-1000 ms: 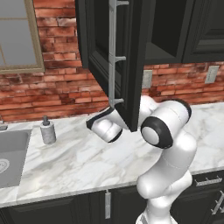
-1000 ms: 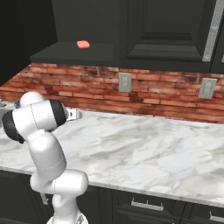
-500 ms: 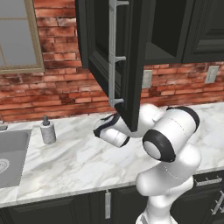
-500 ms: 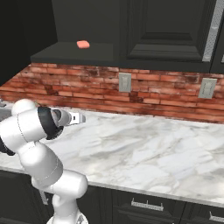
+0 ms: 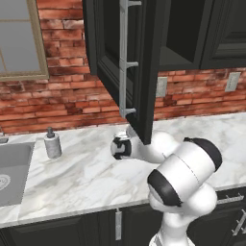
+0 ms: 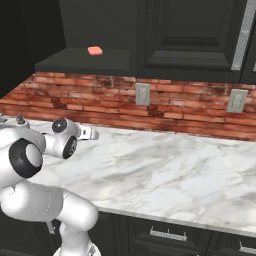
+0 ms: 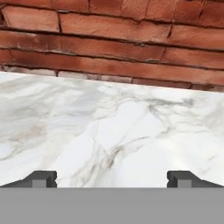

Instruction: Locate and retrieve the bar soap and soap dispenser from the cabinet. Place them next to the sink.

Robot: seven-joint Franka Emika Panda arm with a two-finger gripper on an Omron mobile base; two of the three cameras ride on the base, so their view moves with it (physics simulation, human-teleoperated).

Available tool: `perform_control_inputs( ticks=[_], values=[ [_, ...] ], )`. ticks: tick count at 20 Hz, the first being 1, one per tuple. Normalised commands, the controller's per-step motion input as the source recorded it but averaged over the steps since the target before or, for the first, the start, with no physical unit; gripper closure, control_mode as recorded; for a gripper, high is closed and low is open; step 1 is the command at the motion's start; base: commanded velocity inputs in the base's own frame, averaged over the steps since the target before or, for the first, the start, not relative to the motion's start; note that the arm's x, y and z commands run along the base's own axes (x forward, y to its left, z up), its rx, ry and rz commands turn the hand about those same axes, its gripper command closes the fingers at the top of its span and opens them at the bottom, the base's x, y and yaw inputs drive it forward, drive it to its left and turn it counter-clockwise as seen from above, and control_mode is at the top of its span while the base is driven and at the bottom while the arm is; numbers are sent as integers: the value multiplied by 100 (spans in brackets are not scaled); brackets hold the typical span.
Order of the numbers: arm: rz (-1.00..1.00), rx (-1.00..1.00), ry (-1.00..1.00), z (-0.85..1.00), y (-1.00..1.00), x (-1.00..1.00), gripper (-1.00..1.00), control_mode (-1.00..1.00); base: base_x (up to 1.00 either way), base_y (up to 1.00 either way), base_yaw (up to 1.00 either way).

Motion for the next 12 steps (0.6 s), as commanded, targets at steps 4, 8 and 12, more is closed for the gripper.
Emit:
perform_control_inputs(
  ticks=[4,8,12],
  values=[
    [-6,3,20,42,0,0,-100,-100,0,0,0],
    [-6,8,20,12,-13,-4,-100,-100,0,0,0],
    [-1,8,8,3,-31,-15,-100,-100,0,0,0]
  ],
)
